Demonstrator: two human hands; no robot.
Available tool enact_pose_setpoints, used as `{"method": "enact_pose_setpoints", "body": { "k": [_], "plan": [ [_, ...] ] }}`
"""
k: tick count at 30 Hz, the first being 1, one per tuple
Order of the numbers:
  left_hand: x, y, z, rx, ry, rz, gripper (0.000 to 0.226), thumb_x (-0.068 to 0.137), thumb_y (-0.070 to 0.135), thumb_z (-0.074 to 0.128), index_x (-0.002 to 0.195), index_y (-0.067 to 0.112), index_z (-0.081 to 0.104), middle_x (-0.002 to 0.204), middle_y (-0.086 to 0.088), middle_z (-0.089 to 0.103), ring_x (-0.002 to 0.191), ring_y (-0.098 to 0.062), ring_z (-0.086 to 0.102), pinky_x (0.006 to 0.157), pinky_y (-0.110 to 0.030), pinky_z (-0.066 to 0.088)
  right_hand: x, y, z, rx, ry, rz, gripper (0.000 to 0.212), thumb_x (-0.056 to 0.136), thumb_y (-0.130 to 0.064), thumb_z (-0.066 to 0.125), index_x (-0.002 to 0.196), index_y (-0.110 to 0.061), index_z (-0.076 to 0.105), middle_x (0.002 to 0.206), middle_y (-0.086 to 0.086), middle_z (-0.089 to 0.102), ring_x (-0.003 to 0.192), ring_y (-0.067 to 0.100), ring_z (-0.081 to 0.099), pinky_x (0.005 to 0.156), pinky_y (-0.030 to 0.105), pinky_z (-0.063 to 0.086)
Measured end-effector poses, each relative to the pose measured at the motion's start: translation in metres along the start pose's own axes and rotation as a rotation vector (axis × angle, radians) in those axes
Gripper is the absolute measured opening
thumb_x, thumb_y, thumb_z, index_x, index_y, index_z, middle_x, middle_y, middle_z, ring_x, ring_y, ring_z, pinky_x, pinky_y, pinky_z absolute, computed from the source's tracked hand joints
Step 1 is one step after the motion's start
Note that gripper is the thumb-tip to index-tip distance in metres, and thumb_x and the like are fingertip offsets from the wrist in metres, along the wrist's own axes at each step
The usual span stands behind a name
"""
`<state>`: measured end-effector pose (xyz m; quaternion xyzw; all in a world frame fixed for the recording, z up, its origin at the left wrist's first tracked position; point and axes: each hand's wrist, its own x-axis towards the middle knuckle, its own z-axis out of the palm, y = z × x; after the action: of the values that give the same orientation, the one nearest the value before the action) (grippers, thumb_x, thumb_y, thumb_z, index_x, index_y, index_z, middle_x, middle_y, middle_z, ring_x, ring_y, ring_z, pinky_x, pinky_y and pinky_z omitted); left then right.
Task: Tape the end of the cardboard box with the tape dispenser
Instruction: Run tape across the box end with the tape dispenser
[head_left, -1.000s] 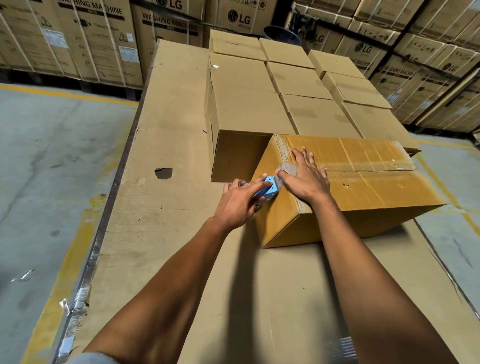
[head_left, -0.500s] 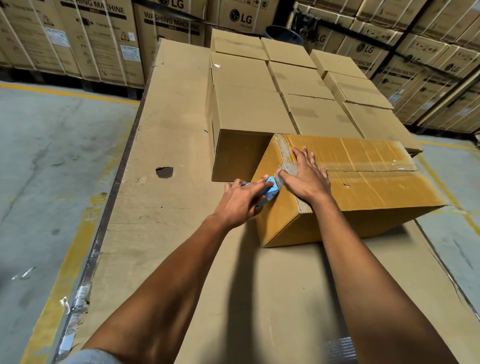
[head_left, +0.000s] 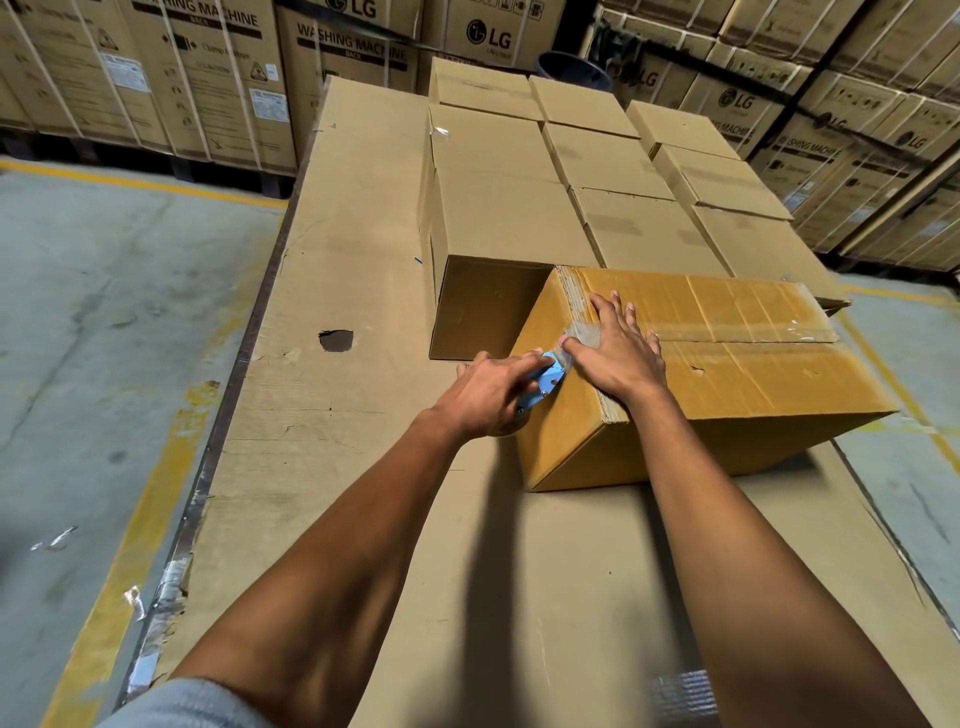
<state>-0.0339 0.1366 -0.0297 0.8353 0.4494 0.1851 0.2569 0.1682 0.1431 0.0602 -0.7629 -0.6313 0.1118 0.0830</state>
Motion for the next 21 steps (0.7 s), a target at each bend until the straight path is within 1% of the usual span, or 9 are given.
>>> {"method": "enact_pose_setpoints", "body": {
  "k": [2,4,5,7,11,14,17,19,21],
  "plan": [
    [0.001,0.001,-0.004,0.006,-0.011,0.006,0.049,0.113,0.032,0.060,0.162,0.034,0.050,0.164,-0.001,0.065,0.125,-0.043,0.066,0.107,-0.063,0.052,0.000,0.000,0.000,-0.005,-0.003,0.000,0.084,0.099,-0.064,0.052,0.168,-0.038,0.014,0.179,-0.006,-0.002,0.165,0.019,-0.002,0.131,0.056,0.004],
    [0.002,0.001,-0.010,-0.011,-0.015,0.012,0.049,0.111,0.037,0.056,0.160,0.037,0.051,0.156,-0.003,0.071,0.121,-0.045,0.068,0.101,-0.066,0.057,0.001,0.000,0.000,-0.008,-0.004,0.001,0.084,0.099,-0.064,0.052,0.169,-0.038,0.013,0.179,-0.006,-0.003,0.165,0.019,-0.002,0.131,0.057,0.004],
    [0.003,0.001,-0.012,-0.020,-0.023,0.010,0.049,0.111,0.037,0.056,0.160,0.038,0.051,0.153,-0.004,0.073,0.120,-0.044,0.069,0.099,-0.067,0.058,0.001,0.000,0.000,-0.011,-0.004,0.001,0.084,0.099,-0.064,0.052,0.169,-0.038,0.013,0.179,-0.006,-0.003,0.165,0.019,-0.002,0.131,0.057,0.004],
    [0.005,0.003,-0.019,-0.004,-0.065,0.000,0.051,0.114,0.033,0.060,0.163,0.037,0.051,0.147,-0.007,0.076,0.122,-0.042,0.070,0.100,-0.068,0.059,0.001,0.000,0.001,-0.013,-0.005,0.001,0.085,0.099,-0.064,0.052,0.169,-0.038,0.012,0.179,-0.005,-0.003,0.165,0.020,-0.002,0.131,0.058,0.004],
    [0.014,0.008,-0.035,0.048,-0.133,-0.040,0.046,0.121,0.033,0.053,0.166,0.040,0.052,0.145,-0.010,0.076,0.131,-0.039,0.066,0.110,-0.068,0.049,0.000,0.000,0.001,-0.020,-0.009,0.002,0.085,0.099,-0.063,0.052,0.169,-0.038,0.011,0.179,-0.005,-0.004,0.165,0.020,-0.003,0.131,0.058,0.004],
    [0.021,0.015,-0.050,0.123,-0.214,-0.059,0.048,0.122,0.029,0.052,0.168,0.041,0.049,0.151,-0.009,0.072,0.141,-0.038,0.060,0.118,-0.075,0.039,0.000,-0.001,-0.001,-0.013,-0.016,0.007,0.084,0.100,-0.063,0.052,0.169,-0.038,0.011,0.179,-0.005,-0.004,0.165,0.020,-0.003,0.131,0.057,0.004],
    [0.026,0.026,-0.066,0.202,-0.263,-0.041,0.052,0.120,0.022,0.057,0.168,0.041,0.050,0.152,-0.009,0.070,0.145,-0.038,0.058,0.120,-0.081,0.034,-0.001,-0.002,-0.001,-0.017,-0.019,0.003,0.084,0.100,-0.063,0.052,0.169,-0.037,0.011,0.179,-0.005,-0.004,0.165,0.020,-0.003,0.131,0.057,0.003],
    [0.029,0.030,-0.071,0.251,-0.283,-0.030,0.048,0.119,0.025,0.058,0.165,0.039,0.056,0.152,-0.009,0.070,0.144,-0.036,0.060,0.121,-0.077,0.036,-0.001,-0.001,-0.001,-0.019,-0.021,-0.001,0.084,0.100,-0.063,0.052,0.169,-0.037,0.011,0.178,-0.005,-0.004,0.165,0.020,-0.003,0.131,0.056,0.003],
    [0.023,0.025,-0.063,0.363,-0.371,-0.030,0.039,0.118,0.037,0.058,0.156,0.034,0.067,0.150,-0.010,0.071,0.139,-0.037,0.066,0.123,-0.066,0.042,0.000,-0.001,-0.002,-0.020,-0.019,0.000,0.084,0.100,-0.064,0.050,0.169,-0.037,0.010,0.179,-0.005,-0.005,0.165,0.020,-0.003,0.131,0.056,0.003]
  ]
}}
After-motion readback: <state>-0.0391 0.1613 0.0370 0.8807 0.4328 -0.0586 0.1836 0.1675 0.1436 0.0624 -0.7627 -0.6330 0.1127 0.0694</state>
